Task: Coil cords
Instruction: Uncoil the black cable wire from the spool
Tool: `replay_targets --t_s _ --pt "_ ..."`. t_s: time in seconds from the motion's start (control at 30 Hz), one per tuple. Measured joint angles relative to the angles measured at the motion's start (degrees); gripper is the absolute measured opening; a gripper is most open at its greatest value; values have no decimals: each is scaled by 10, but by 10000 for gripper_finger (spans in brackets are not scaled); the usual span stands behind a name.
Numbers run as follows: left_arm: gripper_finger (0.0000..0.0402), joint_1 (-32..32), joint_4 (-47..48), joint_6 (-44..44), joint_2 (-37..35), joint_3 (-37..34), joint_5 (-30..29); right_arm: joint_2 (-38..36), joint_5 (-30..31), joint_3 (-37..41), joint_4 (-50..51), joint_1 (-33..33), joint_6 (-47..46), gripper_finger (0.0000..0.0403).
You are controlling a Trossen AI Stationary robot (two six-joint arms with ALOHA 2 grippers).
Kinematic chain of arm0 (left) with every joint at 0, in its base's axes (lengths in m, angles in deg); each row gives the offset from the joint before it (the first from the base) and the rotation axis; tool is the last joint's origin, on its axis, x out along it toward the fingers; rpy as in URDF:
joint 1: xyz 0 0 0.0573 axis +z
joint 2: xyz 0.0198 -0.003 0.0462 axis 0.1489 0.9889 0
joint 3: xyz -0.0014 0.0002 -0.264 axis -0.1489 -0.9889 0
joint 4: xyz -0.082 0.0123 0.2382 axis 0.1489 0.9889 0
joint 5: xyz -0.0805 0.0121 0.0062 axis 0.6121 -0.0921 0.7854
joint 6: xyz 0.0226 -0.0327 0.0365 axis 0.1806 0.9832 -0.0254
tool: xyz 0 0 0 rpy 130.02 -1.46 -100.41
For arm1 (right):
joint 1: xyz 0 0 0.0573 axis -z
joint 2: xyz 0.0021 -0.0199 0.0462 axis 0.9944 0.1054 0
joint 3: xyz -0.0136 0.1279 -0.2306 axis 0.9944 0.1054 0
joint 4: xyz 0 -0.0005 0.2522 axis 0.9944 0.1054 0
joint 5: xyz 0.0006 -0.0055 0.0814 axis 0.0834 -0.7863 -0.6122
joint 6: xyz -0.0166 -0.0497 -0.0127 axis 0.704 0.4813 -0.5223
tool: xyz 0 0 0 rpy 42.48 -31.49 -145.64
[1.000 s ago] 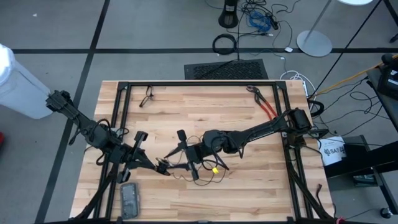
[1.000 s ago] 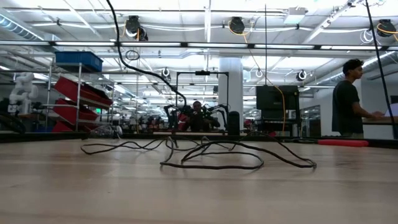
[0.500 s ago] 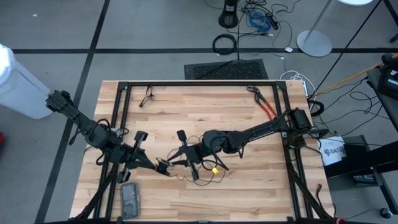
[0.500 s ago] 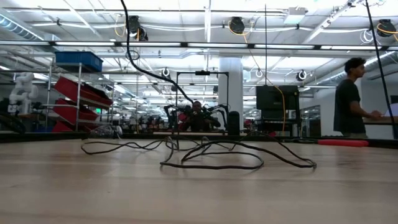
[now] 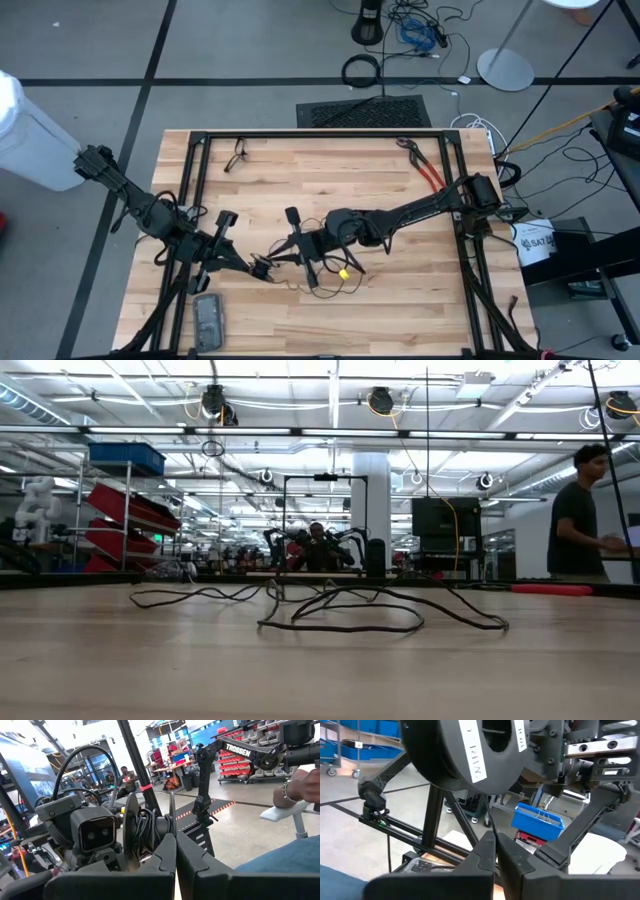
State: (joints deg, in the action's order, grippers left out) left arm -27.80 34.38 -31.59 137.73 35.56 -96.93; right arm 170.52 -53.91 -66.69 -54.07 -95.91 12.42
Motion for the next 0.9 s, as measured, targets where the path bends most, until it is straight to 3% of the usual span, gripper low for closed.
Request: replay_targets --t_s 0.37,0.63,0.9 --pt "0 2 -19 0 38 0 0 0 8 0 0 0 3 1" --pt "0 12 -30 0 63 0 86 -5 8 0 4 0 3 0" --pt "0 16 17 15 62 0 93 -31 9 0 58 1 3 0"
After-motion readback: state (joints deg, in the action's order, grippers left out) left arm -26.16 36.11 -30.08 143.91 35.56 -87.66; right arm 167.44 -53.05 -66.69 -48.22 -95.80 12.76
